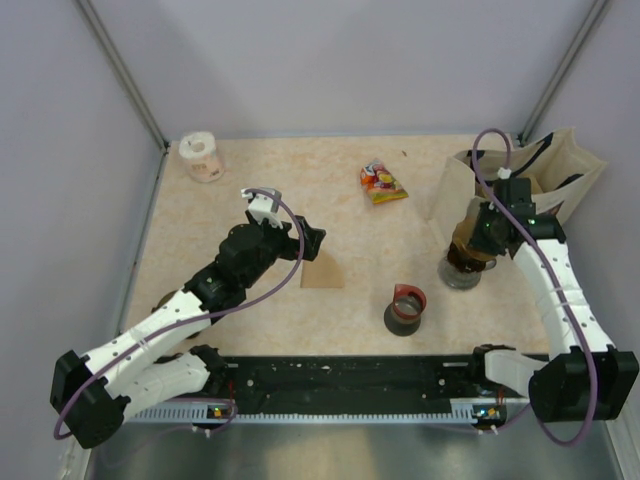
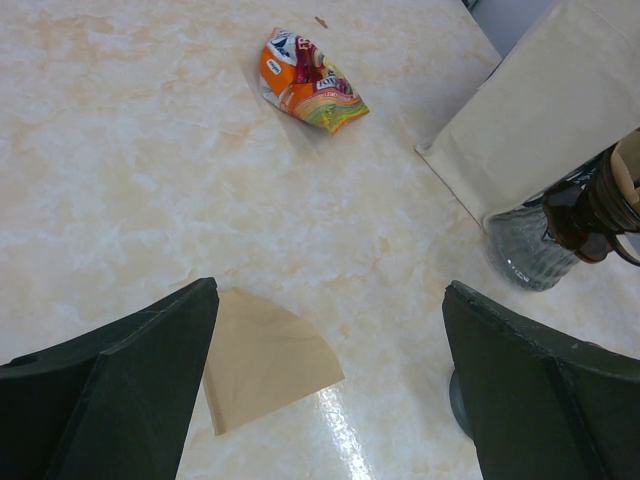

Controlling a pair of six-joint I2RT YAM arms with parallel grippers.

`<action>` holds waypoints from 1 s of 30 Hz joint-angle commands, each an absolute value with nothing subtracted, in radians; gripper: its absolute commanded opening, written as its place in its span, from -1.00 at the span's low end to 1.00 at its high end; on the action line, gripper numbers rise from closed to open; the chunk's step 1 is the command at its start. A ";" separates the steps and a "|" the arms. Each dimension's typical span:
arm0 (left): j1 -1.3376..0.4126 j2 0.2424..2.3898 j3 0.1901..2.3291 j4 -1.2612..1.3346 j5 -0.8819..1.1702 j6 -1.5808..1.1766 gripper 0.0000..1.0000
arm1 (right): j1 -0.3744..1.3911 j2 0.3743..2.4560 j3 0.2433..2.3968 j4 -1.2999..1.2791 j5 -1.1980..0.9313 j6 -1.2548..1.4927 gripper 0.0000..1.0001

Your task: Place the coffee filter in the dripper

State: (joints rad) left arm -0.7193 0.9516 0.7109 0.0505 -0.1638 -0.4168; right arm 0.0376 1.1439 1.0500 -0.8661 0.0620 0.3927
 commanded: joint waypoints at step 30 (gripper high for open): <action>-0.713 0.927 0.769 -0.218 -0.345 -0.607 0.98 | 0.687 1.245 1.226 -0.519 0.103 0.402 -0.32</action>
State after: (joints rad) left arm -0.7193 0.9508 0.7250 -0.0929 -0.2356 -0.5186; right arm 0.6308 1.1477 1.2434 -0.6525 0.0269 0.3943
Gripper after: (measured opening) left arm 0.990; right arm 0.280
